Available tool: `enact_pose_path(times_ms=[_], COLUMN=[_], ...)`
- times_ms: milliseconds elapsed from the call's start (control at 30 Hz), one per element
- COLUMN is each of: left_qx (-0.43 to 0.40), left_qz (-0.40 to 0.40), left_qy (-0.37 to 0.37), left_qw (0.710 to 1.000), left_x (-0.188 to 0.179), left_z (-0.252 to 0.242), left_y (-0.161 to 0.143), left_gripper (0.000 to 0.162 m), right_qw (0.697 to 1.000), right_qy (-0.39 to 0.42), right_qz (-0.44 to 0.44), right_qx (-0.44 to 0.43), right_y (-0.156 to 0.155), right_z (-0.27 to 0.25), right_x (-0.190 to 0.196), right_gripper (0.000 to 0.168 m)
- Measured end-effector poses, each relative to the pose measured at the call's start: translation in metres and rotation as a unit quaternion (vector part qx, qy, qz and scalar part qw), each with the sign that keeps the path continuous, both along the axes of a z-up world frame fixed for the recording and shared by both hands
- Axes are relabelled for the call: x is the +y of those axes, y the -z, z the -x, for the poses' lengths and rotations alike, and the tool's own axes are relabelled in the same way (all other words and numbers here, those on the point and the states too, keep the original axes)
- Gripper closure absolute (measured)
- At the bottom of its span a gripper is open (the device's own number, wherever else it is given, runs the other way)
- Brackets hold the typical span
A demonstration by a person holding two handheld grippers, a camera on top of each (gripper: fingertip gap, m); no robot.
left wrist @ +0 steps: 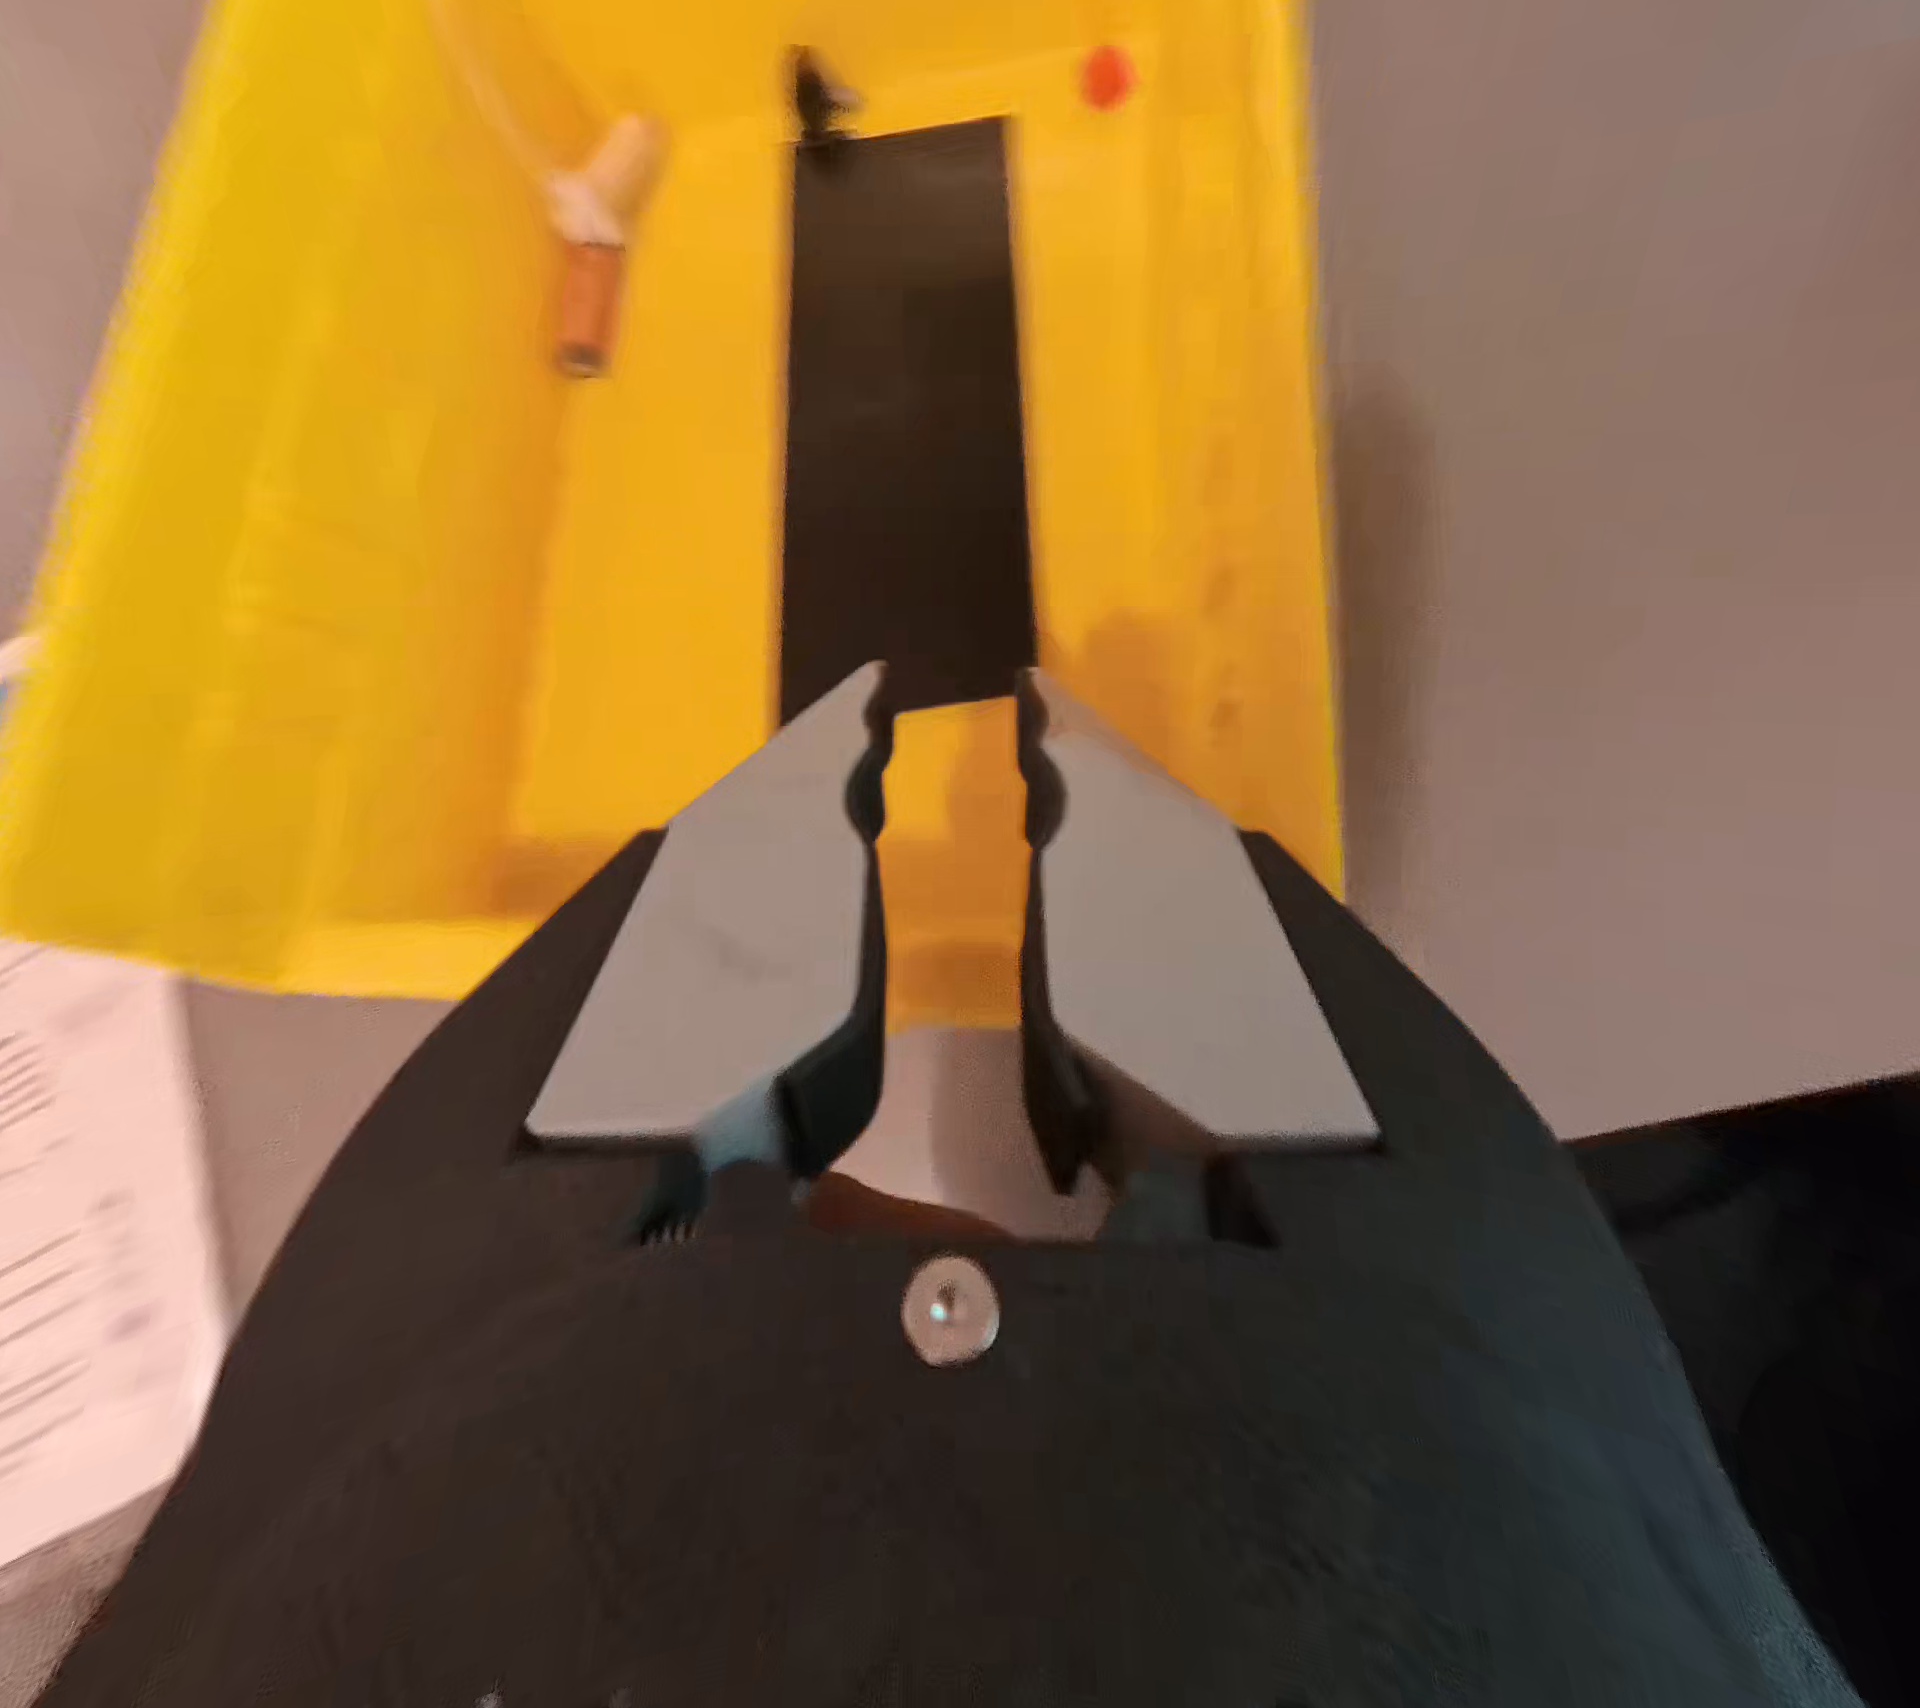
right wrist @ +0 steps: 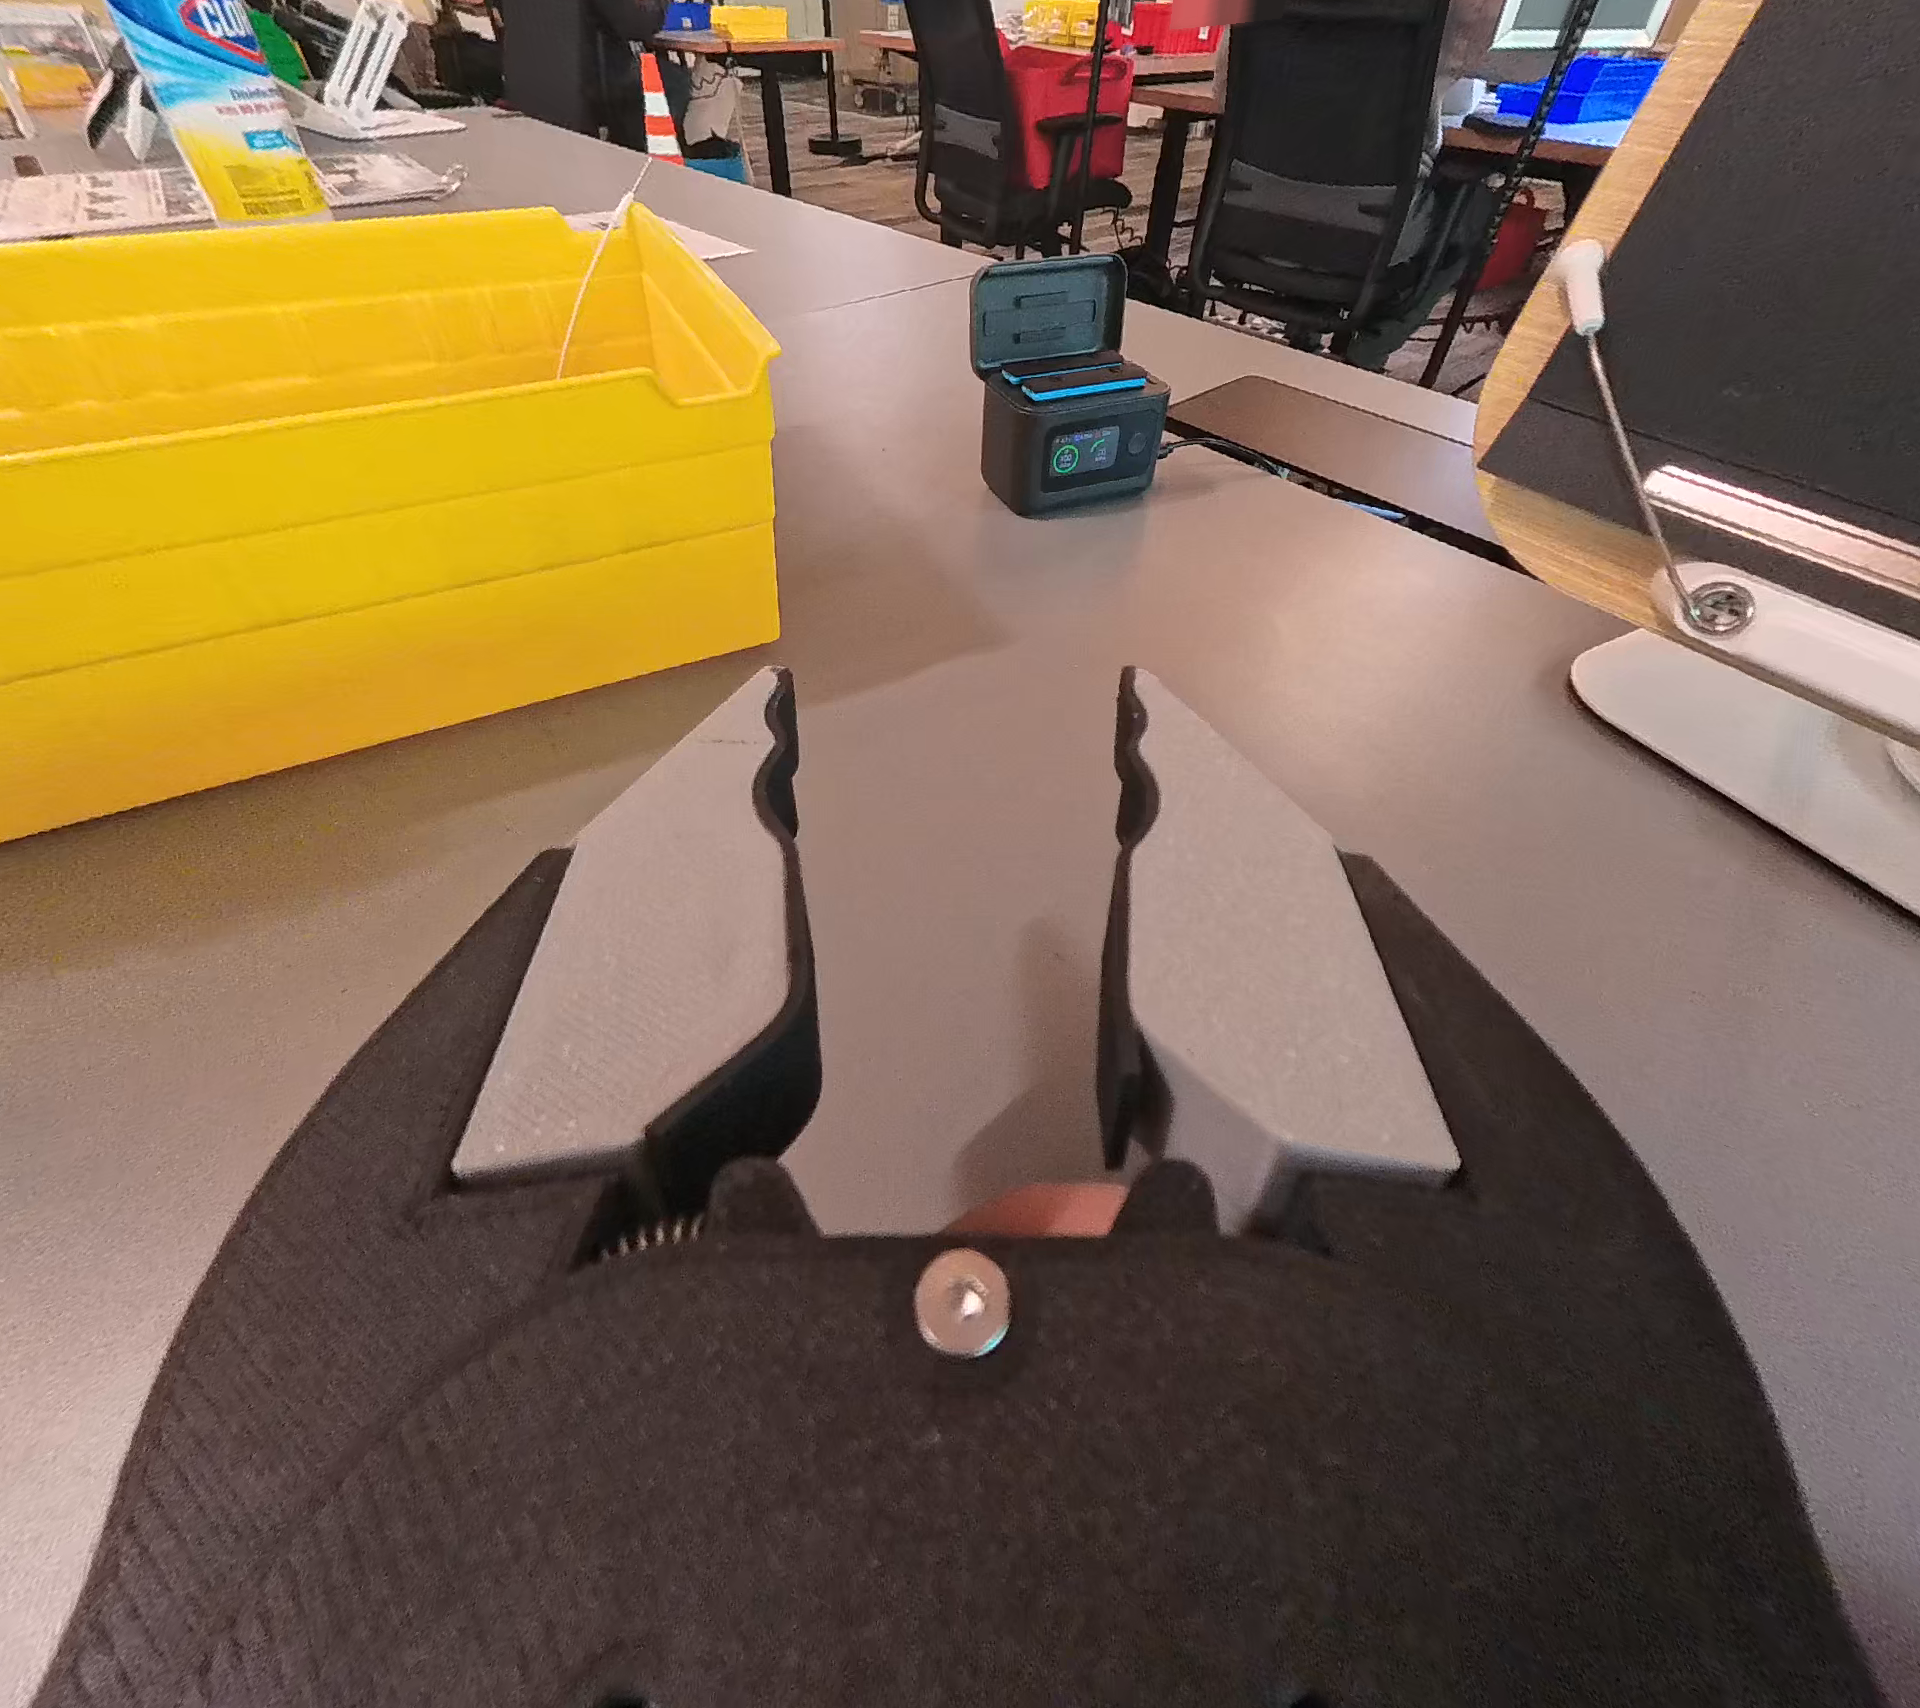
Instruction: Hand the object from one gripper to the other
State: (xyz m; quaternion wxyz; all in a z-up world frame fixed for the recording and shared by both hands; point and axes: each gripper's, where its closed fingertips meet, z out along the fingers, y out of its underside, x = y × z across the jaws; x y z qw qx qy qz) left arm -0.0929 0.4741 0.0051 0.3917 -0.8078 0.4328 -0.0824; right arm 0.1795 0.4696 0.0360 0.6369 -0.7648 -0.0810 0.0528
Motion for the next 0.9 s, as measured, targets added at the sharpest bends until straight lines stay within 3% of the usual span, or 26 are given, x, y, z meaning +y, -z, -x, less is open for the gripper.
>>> enact_pose_path(times_ms=[133,267,400,533,700,900], left_qx=[-0.097,-0.106,-0.173,-0.206,-0.177,-0.143], left_qz=[-0.016,-0.069,-0.092,-0.095,-0.136,-0.108], left_qy=[0.049,0.066,0.044,0.013,-0.062,-0.077], left_qw=[0.994,0.99,0.98,0.974,0.973,0.981], left_x=[-0.022,-0.012,0.007,0.025,0.069,0.107], left_z=[-0.055,-0.087,-0.085,-0.075,-0.04,-0.029], left_y=[-0.016,-0.039,-0.073,-0.082,-0.093,-0.093], left_gripper=[0.162,0.134,0.131,0.131,0.138,0.131], right_qw=[1.0,1.0,1.0,1.0,1.0,0.999], right_qy=[0.003,0.005,0.006,-0.002,-0.003,-0.014], right_qz=[0.0,0.0,-0.002,0.004,0.014,0.027], right_qx=[0.005,0.009,0.008,0.012,0.014,0.011], right_y=[0.0,0.0,0.0,0.002,0.004,0.008], right_z=[-0.002,-0.004,-0.007,-0.006,-0.006,-0.002], right_x=[0.0,-0.001,-0.004,-0.004,0.001,0.004], right_gripper=[0.109,0.109,0.109,0.108,0.106,0.107])
